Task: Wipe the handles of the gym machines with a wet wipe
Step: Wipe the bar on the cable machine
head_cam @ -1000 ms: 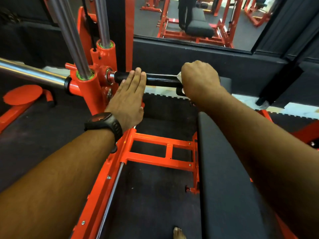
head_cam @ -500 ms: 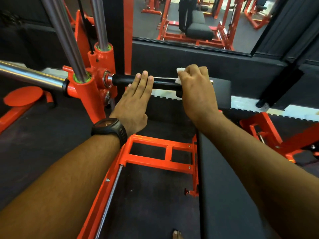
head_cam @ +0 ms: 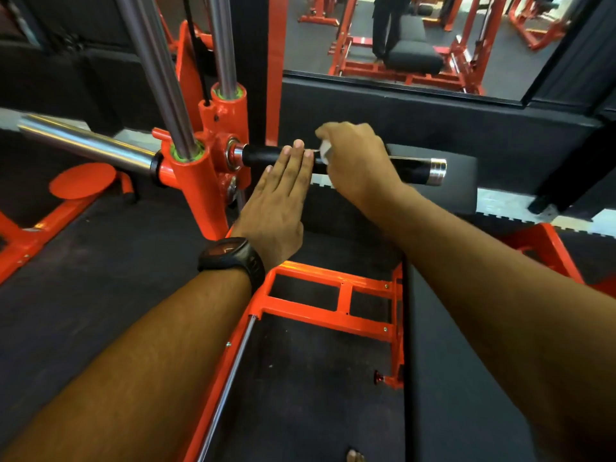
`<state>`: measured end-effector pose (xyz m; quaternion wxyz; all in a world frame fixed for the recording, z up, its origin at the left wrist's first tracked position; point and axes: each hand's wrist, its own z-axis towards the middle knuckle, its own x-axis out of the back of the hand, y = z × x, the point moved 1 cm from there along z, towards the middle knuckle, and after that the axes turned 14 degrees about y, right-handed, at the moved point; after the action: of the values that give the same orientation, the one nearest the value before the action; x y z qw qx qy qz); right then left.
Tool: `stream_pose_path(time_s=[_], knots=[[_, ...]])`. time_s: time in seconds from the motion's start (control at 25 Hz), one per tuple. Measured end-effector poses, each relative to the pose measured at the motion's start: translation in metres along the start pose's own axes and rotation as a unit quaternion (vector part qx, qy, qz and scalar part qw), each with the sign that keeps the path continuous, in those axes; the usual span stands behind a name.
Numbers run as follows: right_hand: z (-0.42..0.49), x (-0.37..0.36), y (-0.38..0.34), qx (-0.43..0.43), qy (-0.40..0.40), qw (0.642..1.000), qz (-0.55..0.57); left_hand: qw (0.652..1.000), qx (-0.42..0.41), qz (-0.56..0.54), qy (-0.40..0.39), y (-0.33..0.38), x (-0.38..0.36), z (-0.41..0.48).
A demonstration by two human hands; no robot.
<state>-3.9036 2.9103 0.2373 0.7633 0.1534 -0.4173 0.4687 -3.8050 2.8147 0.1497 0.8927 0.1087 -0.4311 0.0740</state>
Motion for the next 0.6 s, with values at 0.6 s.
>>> stream_pose_path(time_s=[0.6], knots=[[-0.137, 0.030, 0.051, -0.287, 0.229, 0.856, 0.366, 0.899, 0.124, -0.385, 0.169, 0.114, -0.014, -0.009]])
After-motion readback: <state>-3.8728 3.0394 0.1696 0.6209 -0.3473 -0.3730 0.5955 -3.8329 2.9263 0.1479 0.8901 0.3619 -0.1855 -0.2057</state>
